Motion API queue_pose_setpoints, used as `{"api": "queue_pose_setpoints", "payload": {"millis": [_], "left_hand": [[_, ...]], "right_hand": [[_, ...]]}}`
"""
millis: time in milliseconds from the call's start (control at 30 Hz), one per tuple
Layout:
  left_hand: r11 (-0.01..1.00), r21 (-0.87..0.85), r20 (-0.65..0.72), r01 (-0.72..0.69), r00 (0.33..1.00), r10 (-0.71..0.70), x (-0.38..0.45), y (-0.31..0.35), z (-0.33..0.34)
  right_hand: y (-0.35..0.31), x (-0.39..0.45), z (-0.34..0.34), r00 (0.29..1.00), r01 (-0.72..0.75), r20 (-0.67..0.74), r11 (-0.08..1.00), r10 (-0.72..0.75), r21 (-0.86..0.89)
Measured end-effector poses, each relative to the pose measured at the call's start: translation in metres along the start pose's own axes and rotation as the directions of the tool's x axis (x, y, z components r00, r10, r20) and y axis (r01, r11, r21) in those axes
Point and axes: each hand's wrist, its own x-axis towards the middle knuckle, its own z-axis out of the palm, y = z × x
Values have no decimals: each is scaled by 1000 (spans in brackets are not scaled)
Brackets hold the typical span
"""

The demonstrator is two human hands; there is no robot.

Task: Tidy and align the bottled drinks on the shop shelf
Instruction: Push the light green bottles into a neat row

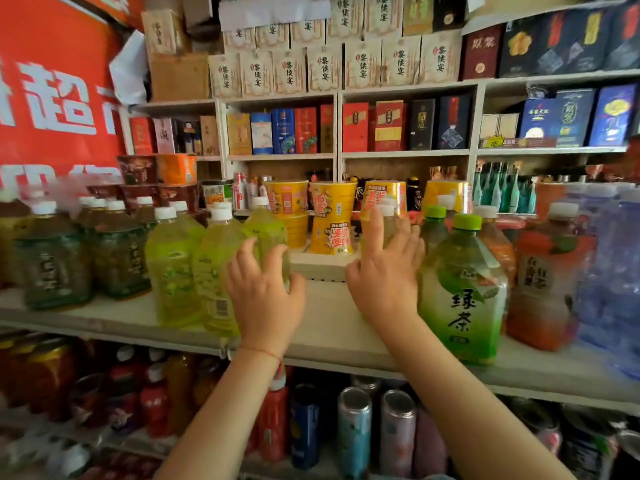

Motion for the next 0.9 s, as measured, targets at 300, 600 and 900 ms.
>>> {"api": "queue_pose_setpoints", "payload": {"millis": [300,600,900], "left_hand": [[1000,8,66,-3,998,2,50,-82,-3],[979,-184,-25,-91,996,87,57,-101,9],[976,-192,-81,-100,993,85,56,-101,8]], "right_hand": [[-27,42,19,984,-142,41,903,173,-406],[-54,53,38,990,-115,63,978,128,-173],[-109,51,74,988,84,116,987,-100,135]]}}
